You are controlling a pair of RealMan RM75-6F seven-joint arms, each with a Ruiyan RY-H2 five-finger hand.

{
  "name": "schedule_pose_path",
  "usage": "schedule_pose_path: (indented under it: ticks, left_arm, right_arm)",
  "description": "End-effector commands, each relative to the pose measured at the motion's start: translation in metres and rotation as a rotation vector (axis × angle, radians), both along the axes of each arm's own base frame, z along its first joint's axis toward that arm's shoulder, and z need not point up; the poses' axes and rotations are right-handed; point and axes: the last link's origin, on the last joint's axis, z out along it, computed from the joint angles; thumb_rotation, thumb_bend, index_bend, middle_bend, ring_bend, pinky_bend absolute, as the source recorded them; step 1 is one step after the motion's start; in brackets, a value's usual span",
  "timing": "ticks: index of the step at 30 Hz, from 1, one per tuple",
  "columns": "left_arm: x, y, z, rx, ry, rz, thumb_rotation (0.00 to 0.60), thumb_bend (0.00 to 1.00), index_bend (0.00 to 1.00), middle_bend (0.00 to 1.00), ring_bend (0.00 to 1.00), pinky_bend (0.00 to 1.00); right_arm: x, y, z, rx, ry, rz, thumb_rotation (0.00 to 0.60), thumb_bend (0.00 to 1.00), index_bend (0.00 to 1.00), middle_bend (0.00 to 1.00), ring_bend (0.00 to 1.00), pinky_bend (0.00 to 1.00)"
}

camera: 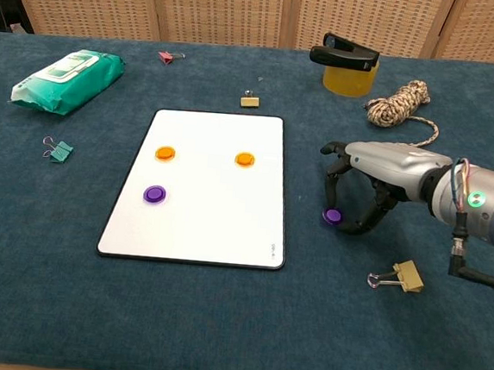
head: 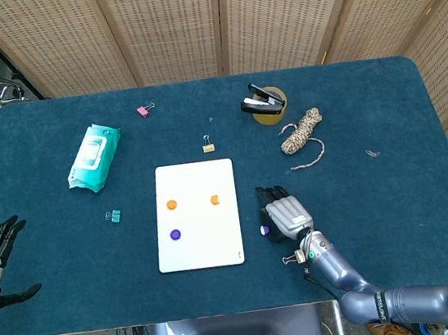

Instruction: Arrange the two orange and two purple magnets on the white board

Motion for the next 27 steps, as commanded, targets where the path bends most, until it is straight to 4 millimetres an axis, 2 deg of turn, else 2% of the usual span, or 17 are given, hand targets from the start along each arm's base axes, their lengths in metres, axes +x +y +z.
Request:
schedule_pose_path:
  ticks: [1, 7, 8, 13, 20, 27]
  left_arm:
    - [0.000, 0.000, 0.000, 0.000, 0.000, 0.001, 0.600, 0.10, 0.00, 0.00, 0.00, 0.00]
    - [0.000, 0.000, 0.000, -0.002, -0.001, 0.000, 0.600, 0.10, 0.00, 0.00, 0.00, 0.00]
    - [0.000, 0.000, 0.000, -0.004, -0.001, -0.001, 0.600, 0.10, 0.00, 0.00, 0.00, 0.00]
    - [0.000, 0.000, 0.000, -0.008, -0.005, -0.001, 0.600, 0.10, 0.00, 0.00, 0.00, 0.00]
    - [0.000, -0.001, 0.003, -0.005, -0.015, -0.003, 0.600, 0.10, 0.00, 0.00, 0.00, 0.00]
    - [0.000, -0.001, 0.006, -0.004, -0.025, -0.004, 0.600, 0.10, 0.00, 0.00, 0.00, 0.00]
  right_arm:
    - [0.008, -0.001, 0.002, -0.002, -0.022, 0.007, 0.600, 0.37, 0.55, 0.00, 0.00, 0.00]
    - [0.032, -0.003, 0.001, 0.005, -0.058, 0.042, 0.600, 0.39, 0.55, 0.00, 0.00, 0.00]
    - [0.045, -0.003, -0.002, 0.014, -0.069, 0.070, 0.600, 0.39, 0.55, 0.00, 0.00, 0.00]
    - [0.074, -0.003, -0.017, 0.038, -0.072, 0.103, 0.600, 0.39, 0.55, 0.00, 0.00, 0.00]
    - [0.095, -0.009, -0.040, 0.060, -0.060, 0.079, 0.600, 0.41, 0.56, 0.00, 0.00, 0.00]
    - [0.103, -0.013, -0.044, 0.047, -0.067, 0.063, 0.600, 0.41, 0.56, 0.00, 0.00, 0.00]
